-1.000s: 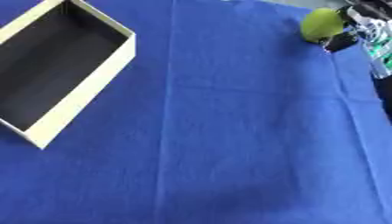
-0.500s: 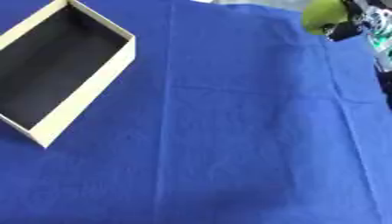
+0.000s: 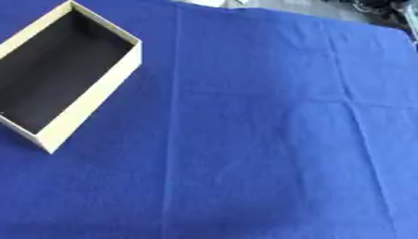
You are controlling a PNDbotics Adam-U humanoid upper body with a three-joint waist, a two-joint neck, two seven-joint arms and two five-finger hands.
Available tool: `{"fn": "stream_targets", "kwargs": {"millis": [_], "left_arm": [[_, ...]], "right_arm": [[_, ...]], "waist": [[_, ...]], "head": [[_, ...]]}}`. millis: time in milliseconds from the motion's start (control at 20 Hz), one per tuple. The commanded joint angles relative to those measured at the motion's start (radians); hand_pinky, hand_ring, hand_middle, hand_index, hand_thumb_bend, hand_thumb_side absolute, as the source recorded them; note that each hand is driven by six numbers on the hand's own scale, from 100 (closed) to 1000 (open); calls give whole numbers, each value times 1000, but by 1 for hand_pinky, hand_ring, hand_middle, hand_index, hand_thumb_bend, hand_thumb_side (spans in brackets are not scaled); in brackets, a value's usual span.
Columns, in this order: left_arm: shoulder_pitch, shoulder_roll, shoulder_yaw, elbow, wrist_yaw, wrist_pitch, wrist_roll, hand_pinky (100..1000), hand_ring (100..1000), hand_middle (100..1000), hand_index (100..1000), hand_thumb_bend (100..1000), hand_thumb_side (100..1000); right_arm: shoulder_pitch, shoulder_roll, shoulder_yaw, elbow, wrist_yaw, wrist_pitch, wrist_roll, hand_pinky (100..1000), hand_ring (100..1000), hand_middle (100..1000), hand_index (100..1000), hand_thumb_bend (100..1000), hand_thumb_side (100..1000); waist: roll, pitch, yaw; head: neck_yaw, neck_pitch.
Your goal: Pick up objects on the table and place them in the box.
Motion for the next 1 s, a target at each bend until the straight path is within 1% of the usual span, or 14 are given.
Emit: {"fn": "stream_targets", "kwargs": {"millis": [50, 150, 200, 350, 500, 600, 750, 900, 1000], "left_arm": [[-3, 40, 8, -14, 4, -10, 14, 736, 537, 576, 576, 260, 273], [-5, 43, 6, -14, 6, -9, 14, 736, 537, 576, 577, 263, 270], [-7, 44, 4, -14, 8, -9, 13, 735, 538, 576, 578, 269, 267], [-19, 48, -5, -14, 14, -9, 9, 733, 540, 577, 580, 277, 263], [-29, 50, -15, -14, 23, -10, 4, 731, 542, 577, 582, 287, 259], [-33, 49, -20, -14, 29, -10, 0, 730, 543, 577, 583, 292, 258], [-34, 44, -24, -14, 37, -10, -3, 730, 543, 577, 583, 293, 259], [-34, 36, -25, -14, 42, -10, -5, 729, 544, 577, 584, 295, 258], [-35, 30, -26, -14, 45, -11, -7, 729, 544, 577, 584, 295, 258]], "right_arm": [[-7, -75, -4, -92, -33, -26, -18, 622, 602, 422, 515, 133, 100], [-2, -79, 7, -144, -37, -55, -32, 611, 590, 425, 517, 153, 100], [0, -78, 14, -168, -34, -70, -40, 599, 578, 442, 520, 180, 100], [-5, -62, 46, -240, -11, -114, -63, 584, 566, 446, 526, 209, 100], [-32, -13, 98, -308, 16, -154, -66, 576, 559, 451, 528, 200, 100], [-48, 28, 137, -355, 25, -171, -47, 572, 558, 458, 530, 187, 100], [-82, 98, 205, -428, 32, -172, -5, 566, 556, 457, 529, 157, 100], [-115, 169, 258, -499, 49, -148, 38, 550, 549, 453, 527, 135, 100], [-137, 215, 282, -545, 61, -124, 63, 536, 545, 451, 526, 114, 100]], "waist": [[11, -36, -7], [13, -44, -12], [14, -48, -13], [18, -58, -16], [25, -69, -20], [30, -78, -21], [38, -87, -21], [47, -91, -15], [53, -91, -8]], "head": [[7, 15], [10, 24], [11, 29], [16, 43], [14, 59], [8, 69], [5, 81], [16, 88], [25, 89]]}}
